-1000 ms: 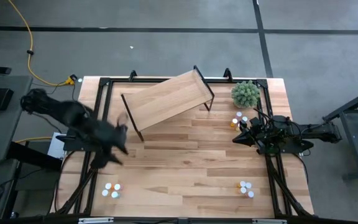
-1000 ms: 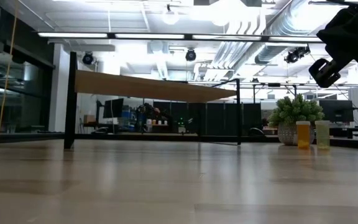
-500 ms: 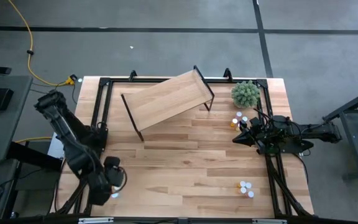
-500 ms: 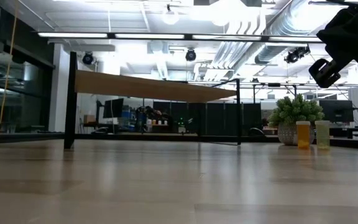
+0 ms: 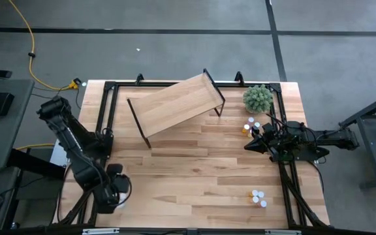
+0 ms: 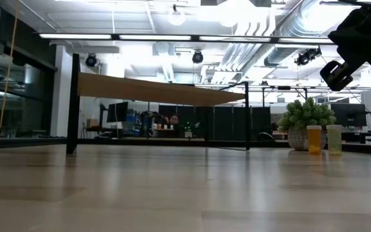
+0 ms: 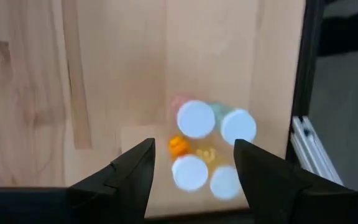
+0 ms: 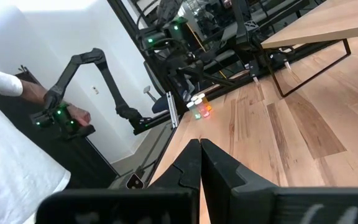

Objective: Pick and place medicine bottles onto shelf by color
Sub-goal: Put the bottom left pink pill bottle on the shelf

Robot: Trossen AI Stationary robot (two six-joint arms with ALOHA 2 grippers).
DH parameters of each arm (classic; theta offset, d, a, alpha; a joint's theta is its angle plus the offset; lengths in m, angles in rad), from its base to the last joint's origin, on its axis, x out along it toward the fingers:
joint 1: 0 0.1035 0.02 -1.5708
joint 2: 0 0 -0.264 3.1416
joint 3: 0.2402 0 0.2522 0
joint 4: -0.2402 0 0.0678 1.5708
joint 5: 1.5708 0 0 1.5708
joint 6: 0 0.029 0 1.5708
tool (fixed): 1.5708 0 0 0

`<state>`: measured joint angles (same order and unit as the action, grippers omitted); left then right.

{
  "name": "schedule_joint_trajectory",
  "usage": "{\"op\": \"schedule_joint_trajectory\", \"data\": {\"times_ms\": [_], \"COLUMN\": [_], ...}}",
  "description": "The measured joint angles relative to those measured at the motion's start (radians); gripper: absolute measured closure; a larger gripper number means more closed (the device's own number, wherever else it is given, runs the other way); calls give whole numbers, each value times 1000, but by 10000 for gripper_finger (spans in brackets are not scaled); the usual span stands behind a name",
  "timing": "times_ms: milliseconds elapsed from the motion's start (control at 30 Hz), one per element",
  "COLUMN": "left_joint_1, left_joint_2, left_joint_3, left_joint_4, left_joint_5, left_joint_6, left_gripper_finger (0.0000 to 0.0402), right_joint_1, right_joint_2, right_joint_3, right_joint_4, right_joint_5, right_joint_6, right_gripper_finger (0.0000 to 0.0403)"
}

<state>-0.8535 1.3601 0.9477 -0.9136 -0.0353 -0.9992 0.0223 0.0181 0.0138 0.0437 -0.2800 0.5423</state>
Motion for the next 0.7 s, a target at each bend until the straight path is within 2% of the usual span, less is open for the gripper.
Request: {"op": "schedule_joint_trajectory", "data": {"times_ms": [233,700], "left_joint_1": [27,40], "left_joint_2": [-3,12], "left_joint_3": [-32,-34], "left_joint_4": [101,95], "left_joint_5": [-1,8], "left_joint_6": [4,-514], "left_gripper_finger": [192,193], "right_joint_1": [0,0], "right_joint_2": [0,0], "right_joint_3": [0,0], "right_joint_4": [0,0], "right_joint_5": [0,0], "right_joint_6": [0,0], "right_gripper_finger": [403,403]}}
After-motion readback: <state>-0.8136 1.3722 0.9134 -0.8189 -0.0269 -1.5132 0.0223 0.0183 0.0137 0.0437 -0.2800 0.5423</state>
